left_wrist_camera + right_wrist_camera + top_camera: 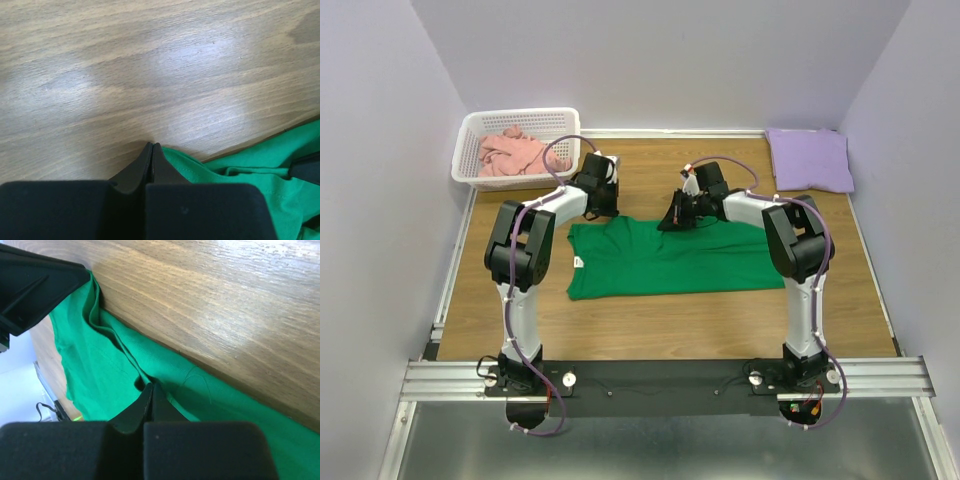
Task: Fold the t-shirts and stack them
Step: Fold the tshirt
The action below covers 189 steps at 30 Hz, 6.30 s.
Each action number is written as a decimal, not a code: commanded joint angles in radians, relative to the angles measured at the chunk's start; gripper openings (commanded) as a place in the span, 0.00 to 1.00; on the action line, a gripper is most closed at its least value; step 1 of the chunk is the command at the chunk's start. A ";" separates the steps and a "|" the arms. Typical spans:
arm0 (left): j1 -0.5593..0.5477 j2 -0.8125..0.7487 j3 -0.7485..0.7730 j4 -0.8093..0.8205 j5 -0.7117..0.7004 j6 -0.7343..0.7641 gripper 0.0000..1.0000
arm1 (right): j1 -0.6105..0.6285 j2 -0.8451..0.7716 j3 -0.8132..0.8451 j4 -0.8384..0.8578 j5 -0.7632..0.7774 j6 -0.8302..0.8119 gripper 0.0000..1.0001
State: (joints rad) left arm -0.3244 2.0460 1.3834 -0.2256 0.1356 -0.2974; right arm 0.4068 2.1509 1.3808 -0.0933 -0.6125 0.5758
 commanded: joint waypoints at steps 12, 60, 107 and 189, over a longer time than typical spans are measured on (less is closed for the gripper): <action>0.022 -0.138 -0.009 0.003 0.030 0.053 0.00 | 0.009 -0.117 -0.049 0.007 0.002 -0.082 0.01; 0.021 -0.455 -0.483 0.052 0.053 -0.034 0.00 | 0.033 -0.177 -0.193 0.006 -0.081 -0.198 0.01; -0.047 -0.734 -0.787 0.103 -0.059 -0.410 0.59 | 0.122 -0.115 -0.212 -0.043 0.089 -0.290 0.27; -0.262 0.081 0.339 -0.373 -0.419 -0.370 0.72 | 0.454 -0.545 -0.368 -0.787 0.801 -0.111 0.81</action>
State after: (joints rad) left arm -0.5861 2.0857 1.7229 -0.5922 -0.2749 -0.6361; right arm 0.8749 1.5665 0.9989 -0.8520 0.1444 0.4957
